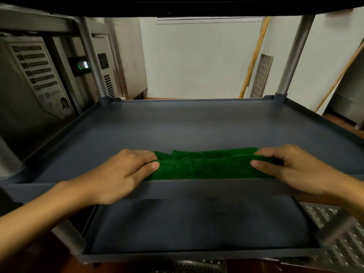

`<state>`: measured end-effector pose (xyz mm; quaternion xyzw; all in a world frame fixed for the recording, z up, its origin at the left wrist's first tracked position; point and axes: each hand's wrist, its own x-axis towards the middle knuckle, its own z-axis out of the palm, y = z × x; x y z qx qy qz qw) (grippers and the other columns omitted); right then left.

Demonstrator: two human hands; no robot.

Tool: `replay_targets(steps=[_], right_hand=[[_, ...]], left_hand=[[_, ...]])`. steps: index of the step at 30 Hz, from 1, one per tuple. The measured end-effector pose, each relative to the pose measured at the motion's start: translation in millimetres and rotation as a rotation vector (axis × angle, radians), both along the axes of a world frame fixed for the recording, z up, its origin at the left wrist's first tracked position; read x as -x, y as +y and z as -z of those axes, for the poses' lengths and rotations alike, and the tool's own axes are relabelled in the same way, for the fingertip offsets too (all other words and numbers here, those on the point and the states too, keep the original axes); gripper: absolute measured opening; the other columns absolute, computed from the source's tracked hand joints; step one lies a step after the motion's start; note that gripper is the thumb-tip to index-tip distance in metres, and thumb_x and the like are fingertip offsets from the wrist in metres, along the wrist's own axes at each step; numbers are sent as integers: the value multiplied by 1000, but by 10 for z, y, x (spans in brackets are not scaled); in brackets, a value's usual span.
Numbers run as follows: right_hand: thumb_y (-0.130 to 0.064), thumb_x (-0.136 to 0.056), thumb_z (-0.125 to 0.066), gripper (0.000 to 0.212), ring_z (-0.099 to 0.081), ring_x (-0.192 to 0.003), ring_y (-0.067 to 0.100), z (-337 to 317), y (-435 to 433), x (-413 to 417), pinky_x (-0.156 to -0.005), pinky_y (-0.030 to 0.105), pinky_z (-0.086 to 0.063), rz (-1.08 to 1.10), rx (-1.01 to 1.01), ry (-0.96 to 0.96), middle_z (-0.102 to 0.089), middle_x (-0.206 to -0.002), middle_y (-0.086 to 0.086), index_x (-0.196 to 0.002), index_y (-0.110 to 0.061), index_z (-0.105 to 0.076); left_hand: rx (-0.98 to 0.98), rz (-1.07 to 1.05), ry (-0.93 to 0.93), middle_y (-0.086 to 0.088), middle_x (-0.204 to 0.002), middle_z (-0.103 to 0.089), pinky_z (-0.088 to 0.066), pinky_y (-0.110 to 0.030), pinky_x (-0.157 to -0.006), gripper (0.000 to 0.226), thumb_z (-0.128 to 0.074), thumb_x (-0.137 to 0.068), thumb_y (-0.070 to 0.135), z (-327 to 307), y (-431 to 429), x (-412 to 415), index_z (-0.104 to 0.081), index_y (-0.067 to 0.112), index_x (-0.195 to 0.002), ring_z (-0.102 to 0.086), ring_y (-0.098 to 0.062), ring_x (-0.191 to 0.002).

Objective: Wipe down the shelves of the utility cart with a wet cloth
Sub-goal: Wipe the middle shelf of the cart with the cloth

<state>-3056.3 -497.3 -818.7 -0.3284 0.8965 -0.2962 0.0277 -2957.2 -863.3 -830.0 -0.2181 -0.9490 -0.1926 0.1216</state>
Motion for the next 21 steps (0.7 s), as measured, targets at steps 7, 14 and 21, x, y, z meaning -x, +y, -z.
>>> replay_targets(steps=[7, 14, 21], right_hand=[[-67, -86, -42, 50, -67, -77, 9, 46, -304, -50, -77, 47, -53, -42, 4, 54, -71, -82, -6, -88, -26, -70], [-60, -86, -43, 37, -66, -76, 4, 36, -670, -112, -77, 43, -53, -63, -24, 61, -71, -81, -13, -87, -34, -68], [-65, -84, -38, 44, -62, -69, 7, 27, -1030, -167, -70, 37, -51, -114, -45, 122, -68, -76, -13, -89, -32, -67]], left_hand=[[-32, -36, -11, 9, -71, -54, -39, -23, -66, 36, -35, -100, 48, -21, -266, -138, -49, 24, -77, -56, -7, -68], [-82, -100, -10, 4, -69, -53, -41, -29, -66, 41, -37, -99, 51, 10, -589, -289, -50, 22, -73, -57, -13, -65], [-119, -179, -2, 2, -65, -51, -37, -23, -62, 40, -40, -98, 50, 26, -908, -428, -49, 22, -71, -54, -15, -61]])
